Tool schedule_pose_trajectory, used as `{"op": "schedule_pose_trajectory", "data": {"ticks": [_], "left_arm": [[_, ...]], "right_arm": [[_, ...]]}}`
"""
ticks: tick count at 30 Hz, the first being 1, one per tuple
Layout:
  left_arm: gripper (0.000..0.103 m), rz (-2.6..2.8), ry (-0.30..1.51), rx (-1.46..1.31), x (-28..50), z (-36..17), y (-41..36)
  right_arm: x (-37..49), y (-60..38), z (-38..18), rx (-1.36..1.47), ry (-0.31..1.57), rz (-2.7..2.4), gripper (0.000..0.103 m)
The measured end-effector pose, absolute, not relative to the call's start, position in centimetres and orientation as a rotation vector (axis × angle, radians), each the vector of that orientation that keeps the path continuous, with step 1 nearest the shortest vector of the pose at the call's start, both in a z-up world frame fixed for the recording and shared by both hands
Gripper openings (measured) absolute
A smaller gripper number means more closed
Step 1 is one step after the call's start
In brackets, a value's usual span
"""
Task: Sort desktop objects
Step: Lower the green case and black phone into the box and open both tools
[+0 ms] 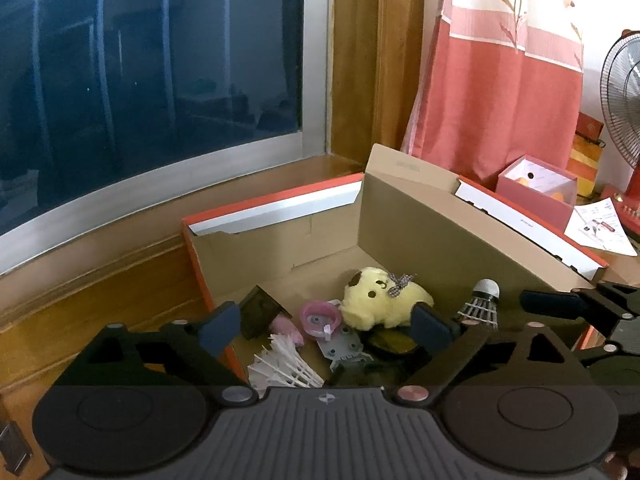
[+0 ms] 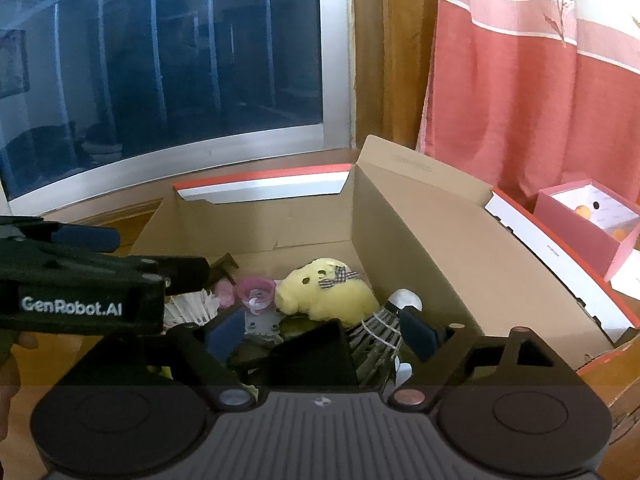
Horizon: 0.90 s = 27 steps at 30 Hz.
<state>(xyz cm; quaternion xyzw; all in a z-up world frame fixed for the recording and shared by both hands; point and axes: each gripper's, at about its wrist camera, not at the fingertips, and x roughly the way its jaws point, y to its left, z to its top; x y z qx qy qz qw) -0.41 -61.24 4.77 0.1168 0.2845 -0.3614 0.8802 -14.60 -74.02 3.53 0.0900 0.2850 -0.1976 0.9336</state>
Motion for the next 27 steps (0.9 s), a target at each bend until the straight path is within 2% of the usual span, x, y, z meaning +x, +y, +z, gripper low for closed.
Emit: {"op": "schedule_pose_trajectory", "data": {"ticks": [2,27], "left_arm": [[0.103,-0.75,0.591,0.247,-0.56,4.81,-61.18],[0.103,-0.695,0.585,0.267,-0.65,4.47,-61.52]], "right_arm": [[-14.52,-74.09,3.52,0.185,0.584,-0.401,0.088],[-14.08,-74.77,3.14,0.195,0.584,-0.392,0.089]]}}
